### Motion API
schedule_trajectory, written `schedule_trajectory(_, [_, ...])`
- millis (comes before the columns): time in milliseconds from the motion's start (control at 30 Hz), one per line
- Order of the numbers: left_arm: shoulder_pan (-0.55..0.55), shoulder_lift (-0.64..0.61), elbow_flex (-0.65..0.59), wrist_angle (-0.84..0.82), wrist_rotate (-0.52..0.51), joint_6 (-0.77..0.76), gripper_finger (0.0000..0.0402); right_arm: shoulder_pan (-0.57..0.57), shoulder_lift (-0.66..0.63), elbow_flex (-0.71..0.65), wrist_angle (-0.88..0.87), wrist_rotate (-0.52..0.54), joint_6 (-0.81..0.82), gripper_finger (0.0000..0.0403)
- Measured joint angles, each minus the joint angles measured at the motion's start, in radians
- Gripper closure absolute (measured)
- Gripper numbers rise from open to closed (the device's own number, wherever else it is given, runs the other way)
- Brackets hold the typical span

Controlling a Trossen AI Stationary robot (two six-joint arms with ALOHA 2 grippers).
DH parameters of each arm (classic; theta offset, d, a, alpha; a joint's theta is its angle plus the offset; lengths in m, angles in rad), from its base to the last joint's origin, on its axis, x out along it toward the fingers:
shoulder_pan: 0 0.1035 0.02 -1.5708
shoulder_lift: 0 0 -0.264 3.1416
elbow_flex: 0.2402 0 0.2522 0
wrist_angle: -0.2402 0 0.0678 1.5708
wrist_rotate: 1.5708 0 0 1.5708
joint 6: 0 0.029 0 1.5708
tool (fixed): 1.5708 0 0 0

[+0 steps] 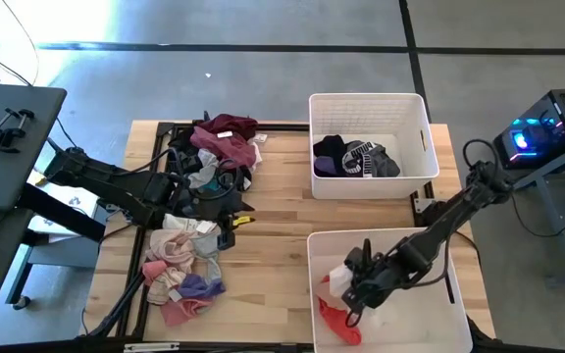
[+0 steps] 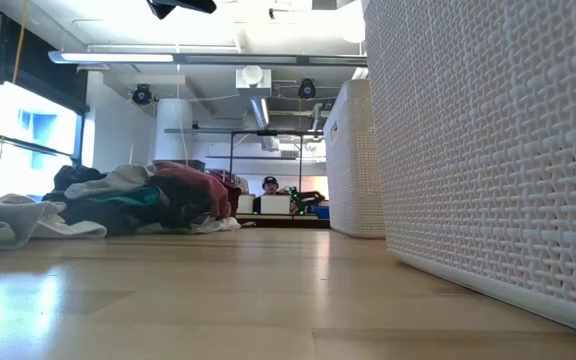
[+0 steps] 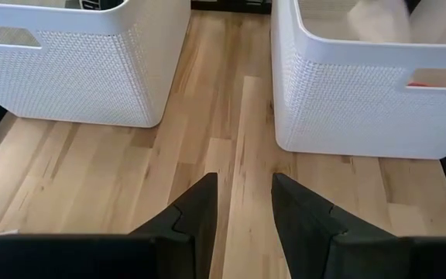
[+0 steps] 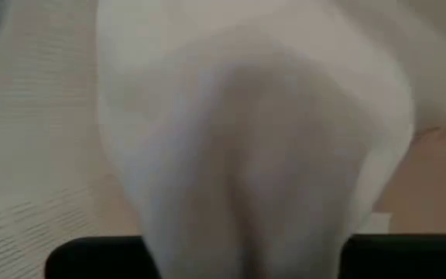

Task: Sort clothes
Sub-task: Put the white shirt into the bottom bin

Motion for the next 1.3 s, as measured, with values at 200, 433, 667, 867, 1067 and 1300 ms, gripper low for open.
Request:
schedule_trajectory(200, [0.0, 0.0, 0.0, 0.0, 0.0, 0.0, 0.0289, 0.0, 0.0, -0.094, 0.033, -0.002, 0.066, 0.0402])
schedule_trajectory(433, [0.0, 0.0, 0.0, -0.004, 0.001, -0.018, 0.0289, 0.0, 0.0, -0.176, 0.051, -0.006, 0.141, 0.0402])
schedule_trajectory(667, [0.0, 0.0, 0.0, -0.004, 0.001, -0.018, 0.0289, 0.0, 0.0, -0.247, 0.113, -0.005, 0.154, 0.0382])
schedule_trajectory(867, [0.0, 0.0, 0.001, -0.003, 0.001, -0.018, 0.0289, 0.0, 0.0, -0.292, 0.15, -0.005, 0.169, 0.0339])
schedule_trajectory(1067, [0.0, 0.0, 0.001, 0.0, 0.0, -0.02, 0.0289, 0.0, 0.0, -0.295, 0.131, -0.004, 0.268, 0.0274])
schedule_trajectory(1300, [0.0, 0.0, 0.001, 0.015, 0.0, -0.019, 0.0289, 0.0, 0.0, -0.285, 0.122, -0.128, 0.337, 0.025])
